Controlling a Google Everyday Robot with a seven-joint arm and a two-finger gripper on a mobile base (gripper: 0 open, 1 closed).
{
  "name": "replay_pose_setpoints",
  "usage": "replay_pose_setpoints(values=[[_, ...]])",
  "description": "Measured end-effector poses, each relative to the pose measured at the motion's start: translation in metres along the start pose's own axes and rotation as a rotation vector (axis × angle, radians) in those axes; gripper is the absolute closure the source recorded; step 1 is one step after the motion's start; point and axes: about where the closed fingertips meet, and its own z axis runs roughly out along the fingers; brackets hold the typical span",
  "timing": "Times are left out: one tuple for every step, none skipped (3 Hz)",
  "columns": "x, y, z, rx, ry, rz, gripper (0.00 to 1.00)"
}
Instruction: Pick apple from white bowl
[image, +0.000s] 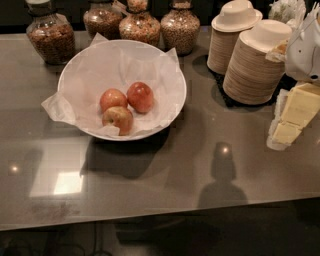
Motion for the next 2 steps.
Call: replay_pose_setpoints(values=[[-0.046,-0.001,0.016,0.009,-0.069,-0.078,0.0],[-0.099,0.005,0.027,0.056,-0.137,-0.145,0.0]])
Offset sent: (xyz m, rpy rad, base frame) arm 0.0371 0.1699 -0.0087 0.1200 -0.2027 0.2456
